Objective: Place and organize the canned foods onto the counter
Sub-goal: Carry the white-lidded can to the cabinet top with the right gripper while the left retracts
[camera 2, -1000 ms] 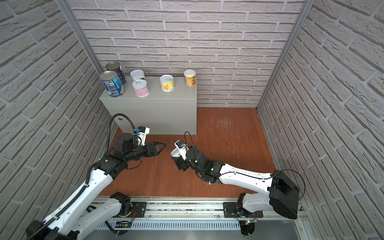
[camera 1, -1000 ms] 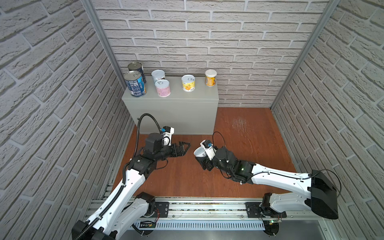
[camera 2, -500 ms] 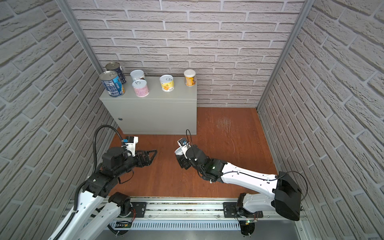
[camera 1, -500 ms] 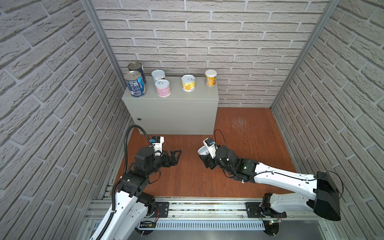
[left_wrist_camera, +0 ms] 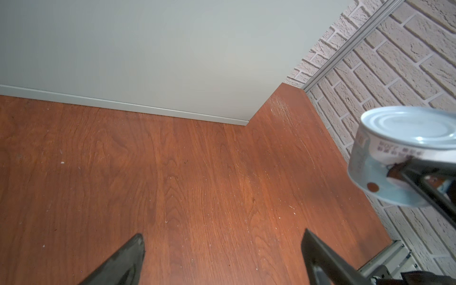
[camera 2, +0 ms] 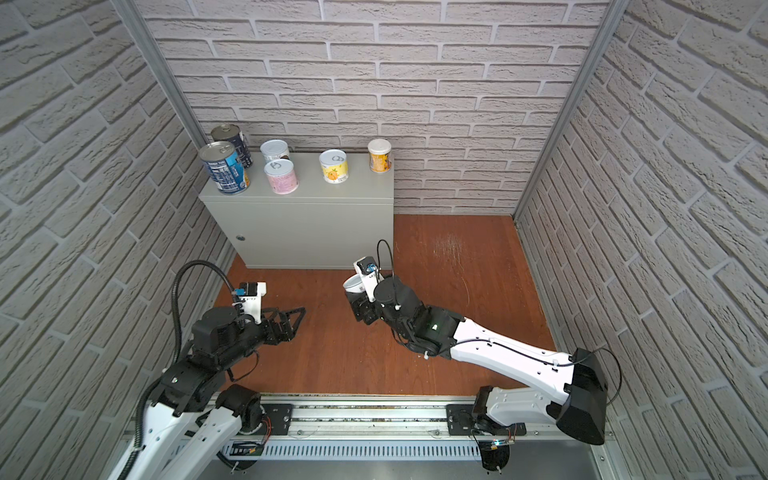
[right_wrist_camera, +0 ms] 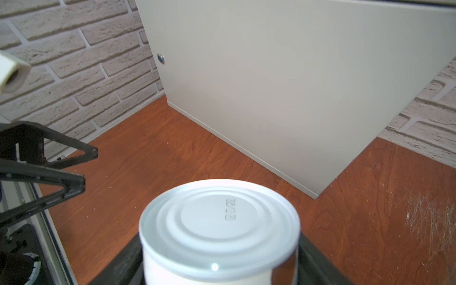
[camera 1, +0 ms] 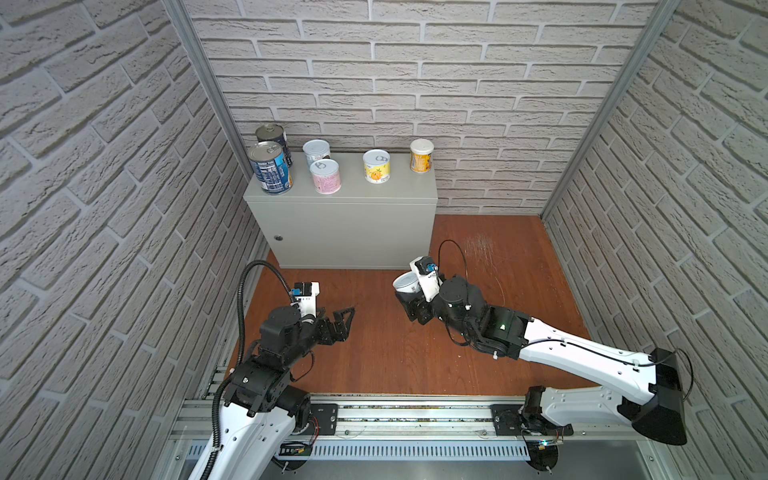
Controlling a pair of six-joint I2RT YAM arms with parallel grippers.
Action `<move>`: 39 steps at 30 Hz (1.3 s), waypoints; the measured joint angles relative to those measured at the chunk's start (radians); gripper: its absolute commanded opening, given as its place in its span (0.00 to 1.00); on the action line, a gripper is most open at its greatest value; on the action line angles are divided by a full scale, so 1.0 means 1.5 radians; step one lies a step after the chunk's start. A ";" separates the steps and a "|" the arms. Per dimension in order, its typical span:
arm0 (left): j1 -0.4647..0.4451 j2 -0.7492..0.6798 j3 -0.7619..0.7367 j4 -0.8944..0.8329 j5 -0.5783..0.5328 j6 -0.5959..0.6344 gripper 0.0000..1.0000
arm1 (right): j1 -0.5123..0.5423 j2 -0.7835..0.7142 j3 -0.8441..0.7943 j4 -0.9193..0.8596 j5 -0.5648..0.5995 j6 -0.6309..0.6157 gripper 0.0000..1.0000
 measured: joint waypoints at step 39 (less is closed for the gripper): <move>0.000 -0.169 0.007 -0.053 -0.037 0.074 0.98 | -0.269 0.202 0.367 0.156 -0.235 0.007 0.63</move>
